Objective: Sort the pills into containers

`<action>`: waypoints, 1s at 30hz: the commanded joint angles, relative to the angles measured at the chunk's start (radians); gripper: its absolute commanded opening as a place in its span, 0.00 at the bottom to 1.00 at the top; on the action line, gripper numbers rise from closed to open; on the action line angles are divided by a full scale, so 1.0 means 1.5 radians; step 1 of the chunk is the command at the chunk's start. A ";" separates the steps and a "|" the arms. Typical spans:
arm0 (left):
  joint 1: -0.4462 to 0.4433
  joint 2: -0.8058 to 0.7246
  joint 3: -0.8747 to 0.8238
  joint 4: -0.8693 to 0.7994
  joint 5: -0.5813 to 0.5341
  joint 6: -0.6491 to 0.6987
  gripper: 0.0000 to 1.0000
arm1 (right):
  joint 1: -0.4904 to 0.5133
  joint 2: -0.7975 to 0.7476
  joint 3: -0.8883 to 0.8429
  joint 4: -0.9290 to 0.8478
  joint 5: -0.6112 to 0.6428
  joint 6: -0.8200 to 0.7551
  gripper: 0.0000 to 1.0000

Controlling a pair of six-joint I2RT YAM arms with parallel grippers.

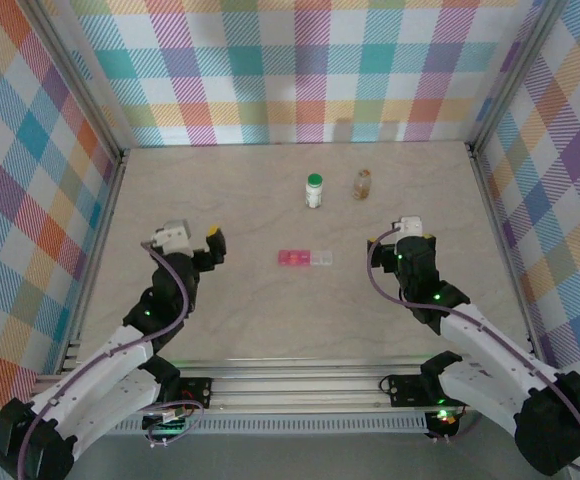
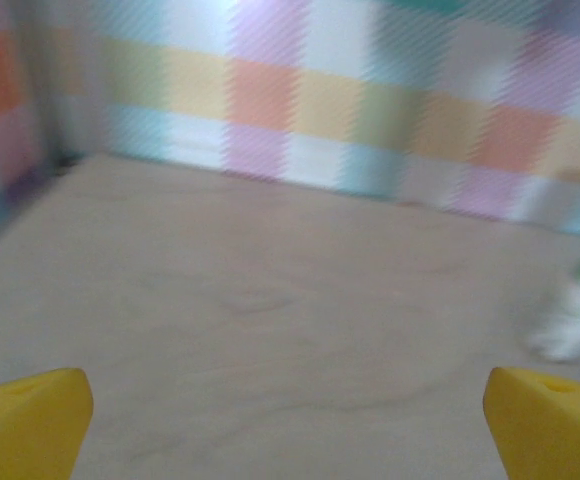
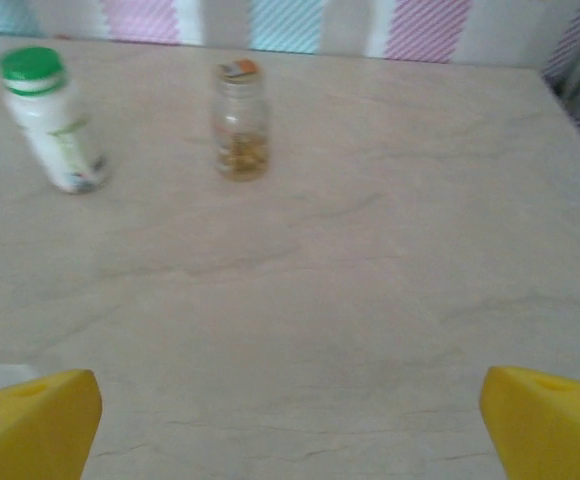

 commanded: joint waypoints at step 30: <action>0.228 0.411 -0.032 0.373 0.230 0.146 1.00 | -0.244 0.307 -0.010 0.328 -0.080 0.022 0.99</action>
